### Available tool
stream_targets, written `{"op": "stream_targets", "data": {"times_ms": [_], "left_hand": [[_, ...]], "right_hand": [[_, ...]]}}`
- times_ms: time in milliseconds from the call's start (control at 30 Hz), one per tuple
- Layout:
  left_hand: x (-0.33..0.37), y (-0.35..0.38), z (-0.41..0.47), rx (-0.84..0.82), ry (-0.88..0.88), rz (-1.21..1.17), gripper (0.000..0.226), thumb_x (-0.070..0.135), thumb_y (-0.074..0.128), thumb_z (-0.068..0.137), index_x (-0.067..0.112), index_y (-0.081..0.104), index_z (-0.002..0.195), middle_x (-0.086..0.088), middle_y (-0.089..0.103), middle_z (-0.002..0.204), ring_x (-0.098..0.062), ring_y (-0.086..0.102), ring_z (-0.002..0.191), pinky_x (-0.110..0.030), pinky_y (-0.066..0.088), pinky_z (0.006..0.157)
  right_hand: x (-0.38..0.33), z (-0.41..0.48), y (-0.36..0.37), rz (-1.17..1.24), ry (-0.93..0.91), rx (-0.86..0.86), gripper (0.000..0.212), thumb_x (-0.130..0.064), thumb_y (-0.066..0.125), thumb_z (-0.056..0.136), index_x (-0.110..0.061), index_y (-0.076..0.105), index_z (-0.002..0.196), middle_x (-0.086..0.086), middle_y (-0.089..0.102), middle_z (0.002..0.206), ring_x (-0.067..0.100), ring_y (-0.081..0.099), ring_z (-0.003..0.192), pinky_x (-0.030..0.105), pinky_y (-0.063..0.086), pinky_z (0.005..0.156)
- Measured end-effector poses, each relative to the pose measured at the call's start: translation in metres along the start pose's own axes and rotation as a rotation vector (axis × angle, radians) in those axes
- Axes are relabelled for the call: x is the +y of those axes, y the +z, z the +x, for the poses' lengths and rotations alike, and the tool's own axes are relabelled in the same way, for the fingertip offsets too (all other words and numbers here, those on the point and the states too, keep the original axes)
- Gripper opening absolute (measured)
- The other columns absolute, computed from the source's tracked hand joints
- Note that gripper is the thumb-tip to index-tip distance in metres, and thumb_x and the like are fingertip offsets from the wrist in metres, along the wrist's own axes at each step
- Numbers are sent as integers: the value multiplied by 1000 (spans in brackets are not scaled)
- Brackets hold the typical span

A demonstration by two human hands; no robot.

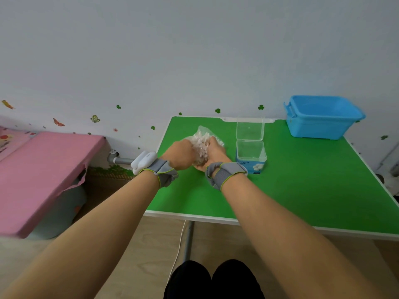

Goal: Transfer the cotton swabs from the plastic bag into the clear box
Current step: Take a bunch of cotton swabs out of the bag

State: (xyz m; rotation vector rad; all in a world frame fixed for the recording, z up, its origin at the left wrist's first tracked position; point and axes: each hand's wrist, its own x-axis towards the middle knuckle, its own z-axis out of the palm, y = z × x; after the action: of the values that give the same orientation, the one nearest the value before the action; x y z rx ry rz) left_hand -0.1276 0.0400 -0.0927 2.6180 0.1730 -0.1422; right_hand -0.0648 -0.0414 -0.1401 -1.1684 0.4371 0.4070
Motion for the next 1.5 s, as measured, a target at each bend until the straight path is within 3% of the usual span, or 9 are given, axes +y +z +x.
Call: {"op": "stream_targets", "data": {"times_ms": [100,233,433,700,900,1033,1267,1367,1500], "left_hand": [[0,-5,5,4,-40,-28,28,7,41,93,0,54,70,-12,57,69,-22,51,51,-28,46,51],[-3,-9,10,-85,-154,-190,20,-5,41,90,-8,57,78,-20,58,72,-29,52,55,-39,54,64],[-9,-6,13,-141,-182,-341,33,-6,36,91,7,39,60,-7,35,58,-17,27,47,-15,26,34],[-9,-4,13,-90,-162,-168,26,9,40,97,4,50,72,-8,48,64,-18,44,51,-25,37,46],[-9,-4,13,-135,-160,-316,26,-1,38,95,4,46,71,-8,44,64,-17,34,47,-20,29,36],[-8,-3,15,-88,-179,-335,31,-11,37,93,2,44,65,-15,48,71,-21,32,48,-27,27,42],[-12,-2,22,-9,-235,-344,29,-11,38,90,-2,44,64,-13,40,62,-19,29,48,-28,24,46],[-14,-3,22,1,-230,-327,18,-6,40,93,-4,49,77,-19,46,76,-23,34,49,-29,28,46],[-14,-4,20,-57,-217,-461,34,7,44,97,5,44,63,-11,44,63,-18,33,45,-19,29,40]], "right_hand": [[3,-8,0,-7,70,-51,35,-33,55,91,-7,56,115,16,62,122,29,60,98,46,51,88],[3,-11,-1,-29,78,-90,44,-30,59,89,-9,47,126,18,57,124,32,58,107,46,51,87],[-1,-5,-4,-67,16,-16,47,-22,53,90,-5,43,133,18,55,128,33,57,112,48,51,89],[1,-12,5,11,51,-71,19,-17,44,93,-8,53,79,11,61,86,26,59,79,44,51,84],[2,2,5,-10,4,-2,28,-24,40,97,-1,53,107,19,62,120,31,61,107,53,47,98],[1,-6,3,-20,85,-63,41,-37,44,93,-9,57,121,11,64,116,29,61,102,40,52,81],[4,-12,2,-88,144,-203,11,-23,62,85,-14,56,86,5,58,73,15,54,58,18,44,45],[2,-13,3,-72,155,-211,12,-16,62,87,-12,55,79,4,56,69,14,51,54,19,41,43],[2,-11,2,24,131,-133,7,-7,60,88,-6,54,86,9,56,74,16,51,56,25,42,47]]}}
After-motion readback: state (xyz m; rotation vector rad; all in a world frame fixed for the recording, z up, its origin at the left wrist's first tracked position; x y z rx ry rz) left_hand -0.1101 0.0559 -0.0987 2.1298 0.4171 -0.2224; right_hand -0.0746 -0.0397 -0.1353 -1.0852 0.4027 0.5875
